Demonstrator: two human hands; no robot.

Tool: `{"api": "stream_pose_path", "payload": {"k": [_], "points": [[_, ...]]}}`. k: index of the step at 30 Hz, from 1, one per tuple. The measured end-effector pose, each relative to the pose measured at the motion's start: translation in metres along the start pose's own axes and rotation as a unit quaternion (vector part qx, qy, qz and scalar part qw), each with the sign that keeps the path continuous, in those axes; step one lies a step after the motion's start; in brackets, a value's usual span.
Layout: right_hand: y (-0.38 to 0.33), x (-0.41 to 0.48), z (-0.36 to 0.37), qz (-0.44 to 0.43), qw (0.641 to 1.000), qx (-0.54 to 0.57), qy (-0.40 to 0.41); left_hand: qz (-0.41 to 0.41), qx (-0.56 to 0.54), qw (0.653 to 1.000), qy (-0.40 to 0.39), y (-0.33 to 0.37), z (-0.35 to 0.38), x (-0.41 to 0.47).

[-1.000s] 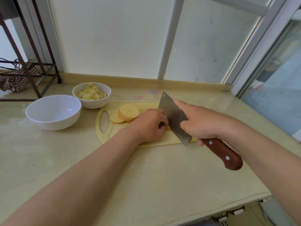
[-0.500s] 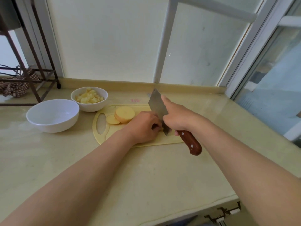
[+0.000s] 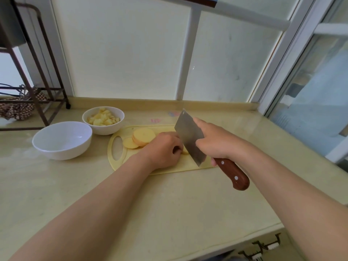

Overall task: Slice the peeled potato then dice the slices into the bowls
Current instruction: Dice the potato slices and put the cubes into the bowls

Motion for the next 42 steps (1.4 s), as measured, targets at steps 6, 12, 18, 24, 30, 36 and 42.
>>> {"api": "stream_pose_path", "payload": {"k": [6,12,18,24,30,36,42], "points": [[-0.005,0.003,-0.006,0.001,1.000,-0.003,0.005,0.007,0.007,1.000,0.014,-0.001,0.000,-0.001],[-0.009,0.006,0.002,-0.005,1.000,-0.011,-0.011,0.019,0.007,1.000,0.024,-0.001,-0.001,-0.002],[-0.012,0.002,0.003,0.000,1.000,-0.013,-0.019,0.018,0.005,1.000,0.020,-0.004,0.001,-0.001],[-0.017,-0.012,0.003,-0.002,0.998,-0.045,-0.035,0.017,0.003,1.000,0.020,-0.007,0.003,0.000],[-0.029,-0.004,0.016,0.003,0.997,-0.075,-0.024,0.031,-0.007,0.999,0.024,-0.010,0.004,0.000],[-0.030,0.015,0.014,0.007,0.998,-0.063,-0.014,0.021,-0.007,1.000,0.013,-0.011,0.007,0.002],[-0.015,-0.011,0.019,0.002,0.997,-0.071,-0.031,0.020,-0.004,1.000,0.024,-0.006,0.001,-0.001]]}}
Point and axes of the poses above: each hand's wrist, its own x-axis towards the middle knuckle, its own z-axis out of the palm, y = z × x, the point moved 9 cm from there along x, towards the middle knuckle, and after that the axes turned 8 degrees about -x, right-handed, at the moved point
